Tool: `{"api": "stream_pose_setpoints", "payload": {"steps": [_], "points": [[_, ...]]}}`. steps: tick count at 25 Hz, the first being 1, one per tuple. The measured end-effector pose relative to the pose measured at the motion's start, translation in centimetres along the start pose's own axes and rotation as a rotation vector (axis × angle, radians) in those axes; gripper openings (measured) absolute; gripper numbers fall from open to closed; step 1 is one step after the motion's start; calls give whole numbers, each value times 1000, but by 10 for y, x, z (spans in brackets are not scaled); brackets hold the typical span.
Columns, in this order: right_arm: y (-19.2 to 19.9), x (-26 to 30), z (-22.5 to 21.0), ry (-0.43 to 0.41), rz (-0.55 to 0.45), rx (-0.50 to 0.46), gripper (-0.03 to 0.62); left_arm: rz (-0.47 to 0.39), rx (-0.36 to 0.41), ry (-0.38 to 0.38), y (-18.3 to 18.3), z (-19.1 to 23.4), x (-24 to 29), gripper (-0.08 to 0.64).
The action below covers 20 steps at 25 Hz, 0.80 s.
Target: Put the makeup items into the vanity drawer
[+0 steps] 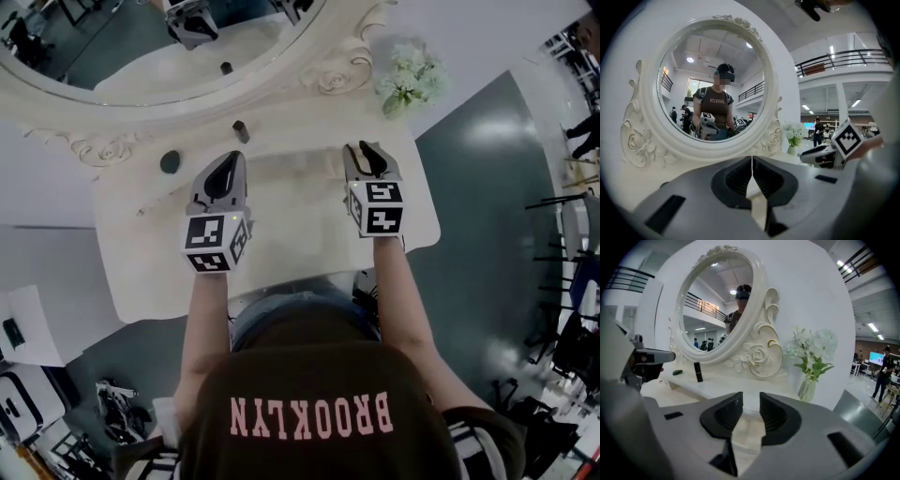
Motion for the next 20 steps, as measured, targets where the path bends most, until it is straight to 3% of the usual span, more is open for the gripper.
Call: {"api": "stream_pose_setpoints", "payload": {"steps": [10,20], "points": [[-30,1,97,-164,-68,-77,106,-27,-26,-135,2,51,-69,8],[-52,15,160,-298,-105,-141,123,-48,-45,-273,8,83,-117,8]]}}
Point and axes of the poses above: the fingertips, and each gripper's own axes: x forward along the fingers, z to its left, y out of its underside, the point moved 4 cm from there along -x, backward along the fingers, and after that the axes turned 9 degrees about y, right-handed, at the moved point
